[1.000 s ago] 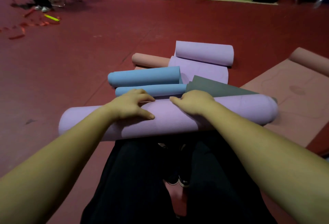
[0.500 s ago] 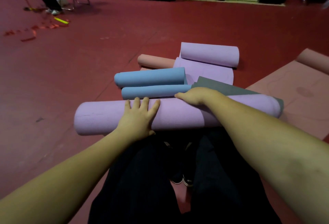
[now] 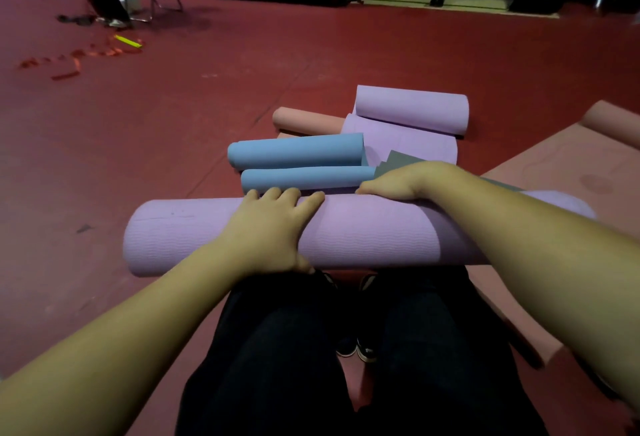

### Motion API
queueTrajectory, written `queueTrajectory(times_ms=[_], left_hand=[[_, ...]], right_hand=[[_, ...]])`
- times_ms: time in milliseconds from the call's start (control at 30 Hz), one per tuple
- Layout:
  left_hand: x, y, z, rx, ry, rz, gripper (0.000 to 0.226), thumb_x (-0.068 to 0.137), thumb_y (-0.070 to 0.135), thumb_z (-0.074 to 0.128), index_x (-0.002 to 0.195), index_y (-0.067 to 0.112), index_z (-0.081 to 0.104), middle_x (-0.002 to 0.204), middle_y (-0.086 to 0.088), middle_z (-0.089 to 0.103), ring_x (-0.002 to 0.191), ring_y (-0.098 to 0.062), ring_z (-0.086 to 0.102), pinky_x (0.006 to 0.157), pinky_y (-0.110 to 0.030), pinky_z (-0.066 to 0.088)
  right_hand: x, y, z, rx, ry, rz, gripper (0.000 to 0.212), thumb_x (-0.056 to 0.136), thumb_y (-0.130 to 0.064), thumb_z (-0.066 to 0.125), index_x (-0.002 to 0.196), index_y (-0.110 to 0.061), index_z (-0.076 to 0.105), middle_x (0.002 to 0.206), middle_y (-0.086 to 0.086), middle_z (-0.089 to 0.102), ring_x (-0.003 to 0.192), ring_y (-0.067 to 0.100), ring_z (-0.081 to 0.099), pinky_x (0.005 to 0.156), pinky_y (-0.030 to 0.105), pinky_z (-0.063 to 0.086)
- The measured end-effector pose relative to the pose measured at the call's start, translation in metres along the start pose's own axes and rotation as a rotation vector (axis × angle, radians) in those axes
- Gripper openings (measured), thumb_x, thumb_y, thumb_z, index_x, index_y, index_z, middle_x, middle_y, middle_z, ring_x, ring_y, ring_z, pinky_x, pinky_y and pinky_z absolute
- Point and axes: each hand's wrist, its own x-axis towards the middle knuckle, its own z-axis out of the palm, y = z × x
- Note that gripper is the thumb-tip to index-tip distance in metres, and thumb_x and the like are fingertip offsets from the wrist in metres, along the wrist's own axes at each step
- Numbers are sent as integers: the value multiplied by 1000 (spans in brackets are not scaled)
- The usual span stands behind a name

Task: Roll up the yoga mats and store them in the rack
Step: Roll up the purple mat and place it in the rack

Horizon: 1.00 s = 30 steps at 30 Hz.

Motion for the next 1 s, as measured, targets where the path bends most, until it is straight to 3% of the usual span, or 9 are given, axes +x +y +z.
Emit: queueTrajectory(times_ms=[133, 233, 333, 467, 633, 800, 900, 1000], left_hand=[[-5, 4, -7, -98, -139, 20, 116, 56, 79, 69, 150, 34, 18, 140, 2, 46, 124, -27, 46, 98, -46, 41], [2, 2, -3, -143, -236, 18, 118, 57, 78, 71, 152, 33, 15, 143, 0, 45, 124, -28, 45, 99, -45, 42], [14, -8, -4, -243, -300, 12, 118, 55, 76, 75, 150, 35, 18, 141, 0, 47, 123, -27, 47, 98, -43, 45], [35, -25, -5, -402, -442, -15, 123, 48, 74, 80, 150, 38, 20, 145, 4, 46, 128, -23, 47, 105, -41, 41], [64, -43, -3, -630, -635, -41, 114, 48, 61, 88, 146, 43, 33, 140, 17, 50, 124, -14, 49, 109, -36, 39], [86, -46, 3, -890, -780, -106, 88, 67, 27, 89, 141, 33, 42, 130, 7, 58, 114, -17, 59, 93, -33, 49], [88, -51, 8, -950, -747, -119, 93, 50, 41, 91, 134, 39, 50, 128, 8, 62, 112, -15, 62, 98, -35, 50], [81, -53, 10, -858, -563, -68, 91, 45, 61, 83, 130, 42, 56, 124, 19, 61, 113, -7, 57, 102, -32, 44]], right_hand=[[0, 3, 8, -27, -92, -5, 56, 73, -69, 46, 110, -33, 69, 116, -5, 66, 103, 17, 63, 101, 42, 44], [1, -3, 11, -8, -154, -8, 51, 87, -67, 44, 119, -35, 66, 133, -5, 60, 115, 17, 58, 106, 41, 39], [-3, -9, 6, -108, -6, -29, 55, 97, -62, 38, 132, -25, 59, 145, 2, 50, 129, 22, 47, 108, 37, 33], [-8, -14, 5, -174, 203, -84, 48, 101, -55, 33, 109, -20, 66, 129, 7, 61, 110, 25, 53, 94, 36, 41], [-15, -14, 13, -188, 202, -66, 69, 99, -65, 23, 131, -17, 61, 142, 10, 53, 128, 28, 49, 105, 37, 37], [-3, -12, 33, -193, 276, -30, 77, 93, -72, 17, 123, -22, 67, 135, 7, 60, 122, 28, 54, 97, 39, 42], [5, -12, 33, -203, 306, -5, 75, 92, -72, 18, 118, -23, 69, 132, 6, 62, 120, 28, 55, 95, 40, 43], [10, -12, 29, -206, 274, -4, 75, 92, -71, 19, 117, -21, 70, 133, 7, 61, 120, 28, 55, 97, 40, 43]])
